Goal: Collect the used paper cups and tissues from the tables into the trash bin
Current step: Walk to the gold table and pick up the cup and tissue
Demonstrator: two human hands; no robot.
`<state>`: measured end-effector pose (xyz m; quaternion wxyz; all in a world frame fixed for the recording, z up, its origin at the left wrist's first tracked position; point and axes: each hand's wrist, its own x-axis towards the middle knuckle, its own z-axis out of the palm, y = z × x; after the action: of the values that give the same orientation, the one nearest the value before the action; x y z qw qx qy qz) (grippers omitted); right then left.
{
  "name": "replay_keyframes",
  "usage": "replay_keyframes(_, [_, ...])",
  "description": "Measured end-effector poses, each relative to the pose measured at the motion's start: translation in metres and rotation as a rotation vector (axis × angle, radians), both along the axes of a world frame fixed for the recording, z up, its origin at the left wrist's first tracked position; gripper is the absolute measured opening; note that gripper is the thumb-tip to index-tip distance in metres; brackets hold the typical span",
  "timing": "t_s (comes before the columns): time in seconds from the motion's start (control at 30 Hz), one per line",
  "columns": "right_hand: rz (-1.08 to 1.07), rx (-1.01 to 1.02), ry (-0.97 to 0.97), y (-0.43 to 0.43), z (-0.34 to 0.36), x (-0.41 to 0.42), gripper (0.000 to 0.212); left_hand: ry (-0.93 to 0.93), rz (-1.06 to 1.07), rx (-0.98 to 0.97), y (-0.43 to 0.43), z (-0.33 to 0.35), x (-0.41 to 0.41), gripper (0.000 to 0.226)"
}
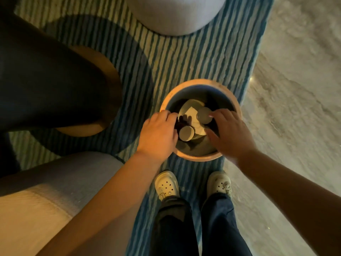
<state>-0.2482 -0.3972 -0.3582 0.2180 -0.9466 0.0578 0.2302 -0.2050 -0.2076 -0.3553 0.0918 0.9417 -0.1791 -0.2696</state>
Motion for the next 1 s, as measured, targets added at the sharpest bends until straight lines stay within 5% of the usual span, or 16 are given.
replay_keyframes(0.23, [0.024, 0.088, -0.364, 0.022, 0.162, 0.063, 0.054, -0.386, 0.106, -0.161, 0.007, 0.163, 0.032, 0.051])
replay_keyframes(0.47, [0.225, 0.222, -0.605, 0.067, 0.348, 0.068, 0.057, -0.624, 0.304, -0.092, 0.044, 0.356, -0.001, 0.052])
replay_keyframes(1.0, [1.093, 0.487, -0.774, 0.227, 0.674, -0.143, 0.065, -0.926, 1.203, 0.344, 0.152, 0.685, -0.359, 0.058])
